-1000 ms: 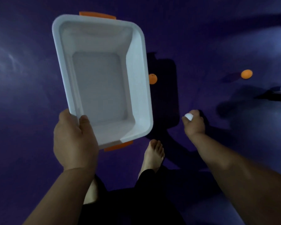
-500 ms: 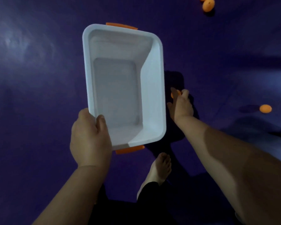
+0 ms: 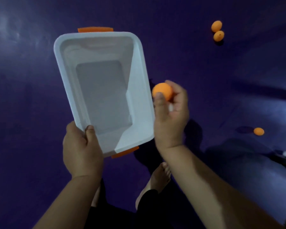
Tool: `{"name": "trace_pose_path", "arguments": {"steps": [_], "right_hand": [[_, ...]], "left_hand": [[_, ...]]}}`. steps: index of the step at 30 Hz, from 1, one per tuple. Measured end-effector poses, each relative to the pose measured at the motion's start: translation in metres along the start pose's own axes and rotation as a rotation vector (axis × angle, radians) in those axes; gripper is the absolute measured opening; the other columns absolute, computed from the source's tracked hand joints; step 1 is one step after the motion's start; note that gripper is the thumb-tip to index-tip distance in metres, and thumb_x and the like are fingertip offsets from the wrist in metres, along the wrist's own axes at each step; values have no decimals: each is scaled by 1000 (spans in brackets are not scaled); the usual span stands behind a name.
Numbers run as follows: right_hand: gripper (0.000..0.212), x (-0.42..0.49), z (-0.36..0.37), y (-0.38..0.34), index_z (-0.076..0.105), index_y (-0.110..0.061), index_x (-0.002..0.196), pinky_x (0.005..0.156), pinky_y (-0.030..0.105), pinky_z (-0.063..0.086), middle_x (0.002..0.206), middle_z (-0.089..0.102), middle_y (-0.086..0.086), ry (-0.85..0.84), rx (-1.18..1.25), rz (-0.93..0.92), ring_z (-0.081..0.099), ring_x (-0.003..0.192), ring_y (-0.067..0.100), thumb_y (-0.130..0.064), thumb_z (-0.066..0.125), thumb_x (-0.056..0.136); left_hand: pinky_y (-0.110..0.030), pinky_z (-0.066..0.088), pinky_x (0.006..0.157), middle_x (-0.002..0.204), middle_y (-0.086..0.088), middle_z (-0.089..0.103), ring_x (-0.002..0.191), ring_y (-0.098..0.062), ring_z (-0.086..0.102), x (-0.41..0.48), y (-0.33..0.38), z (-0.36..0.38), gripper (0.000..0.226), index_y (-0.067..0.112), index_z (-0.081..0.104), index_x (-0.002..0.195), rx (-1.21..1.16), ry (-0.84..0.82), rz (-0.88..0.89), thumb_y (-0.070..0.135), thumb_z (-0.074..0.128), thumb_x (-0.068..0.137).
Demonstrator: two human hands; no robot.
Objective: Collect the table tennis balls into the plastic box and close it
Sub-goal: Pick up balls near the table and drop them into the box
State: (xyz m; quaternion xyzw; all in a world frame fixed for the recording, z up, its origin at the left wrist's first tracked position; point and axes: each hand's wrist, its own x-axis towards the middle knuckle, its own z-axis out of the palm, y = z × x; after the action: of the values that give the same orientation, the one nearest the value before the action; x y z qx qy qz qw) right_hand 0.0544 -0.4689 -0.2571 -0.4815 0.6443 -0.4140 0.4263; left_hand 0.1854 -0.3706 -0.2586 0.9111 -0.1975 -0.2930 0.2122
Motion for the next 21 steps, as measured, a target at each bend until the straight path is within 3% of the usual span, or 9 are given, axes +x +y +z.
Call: {"name": "trace_pose_path", "arguments": {"steps": [2, 4, 7, 11, 14, 16, 18, 20, 21], "right_hand": [[35, -16, 23, -12, 54, -20, 116, 86, 13, 45, 107, 56, -15, -191, -62, -3, 57, 100, -1, -32, 64, 84], [46, -26, 40, -12, 55, -20, 119, 90, 20, 44, 109, 52, -13, -284, -177, -25, 52, 105, 9, -44, 59, 80], [39, -12, 50, 5, 62, -11, 112, 91, 37, 47, 108, 55, -12, -130, -271, -117, 53, 106, 20, -38, 55, 84], [20, 38, 57, 46, 65, -14, 103, 90, 44, 48, 104, 51, -18, 15, -367, 37, 53, 105, 21, -23, 52, 90], [30, 74, 72, 79, 62, -18, 121, 100, 44, 41, 130, 49, 6, -225, -762, -14, 44, 120, 25, -20, 55, 92], [43, 89, 85, 96, 51, -26, 134, 111, 44, 31, 152, 27, 10, -458, -981, -48, 27, 137, 29, -17, 53, 93], [51, 99, 94, 108, 36, -32, 143, 113, 44, 23, 159, 12, 4, -577, -997, 111, 17, 144, 28, -17, 46, 96], [49, 101, 94, 115, 26, -32, 145, 105, 42, 32, 151, 27, 3, -493, -801, 359, 34, 134, 28, -29, 38, 98], [44, 97, 89, 116, 31, -28, 141, 96, 39, 37, 140, 39, 4, -441, -702, 430, 43, 123, 28, -35, 38, 98]], "left_hand": [[-24, 29, 49, 85, -6, 51, 74, -23, 51, 3, 0, -8, 11, 18, 37, 91, 15, 5, -5, 25, 44, 98], [-28, 33, 51, 85, -7, 51, 76, -25, 51, 8, -2, -15, 12, 18, 37, 91, 41, 18, -24, 25, 44, 97], [-35, 38, 58, 84, -8, 51, 77, -30, 53, 19, -6, -24, 13, 17, 37, 89, 86, 37, -32, 26, 43, 97], [-30, 35, 53, 84, -8, 51, 75, -27, 52, 36, -17, -31, 14, 16, 37, 89, 108, 57, -45, 27, 42, 97], [-29, 32, 50, 82, -9, 52, 74, -28, 52, 49, -27, -30, 16, 14, 39, 88, 107, 66, -34, 27, 43, 97], [-32, 37, 52, 80, -8, 52, 72, -28, 53, 56, -33, -27, 17, 14, 39, 86, 109, 77, -12, 28, 43, 97], [-32, 37, 51, 78, -7, 52, 71, -28, 53, 60, -37, -24, 19, 14, 39, 84, 115, 80, 6, 28, 43, 97], [-31, 34, 49, 77, -6, 51, 70, -27, 52, 61, -38, -20, 20, 14, 39, 83, 120, 76, 16, 28, 44, 96], [-32, 37, 50, 77, -6, 52, 70, -27, 53, 61, -37, -19, 20, 14, 39, 83, 122, 74, 18, 29, 43, 96]]}}
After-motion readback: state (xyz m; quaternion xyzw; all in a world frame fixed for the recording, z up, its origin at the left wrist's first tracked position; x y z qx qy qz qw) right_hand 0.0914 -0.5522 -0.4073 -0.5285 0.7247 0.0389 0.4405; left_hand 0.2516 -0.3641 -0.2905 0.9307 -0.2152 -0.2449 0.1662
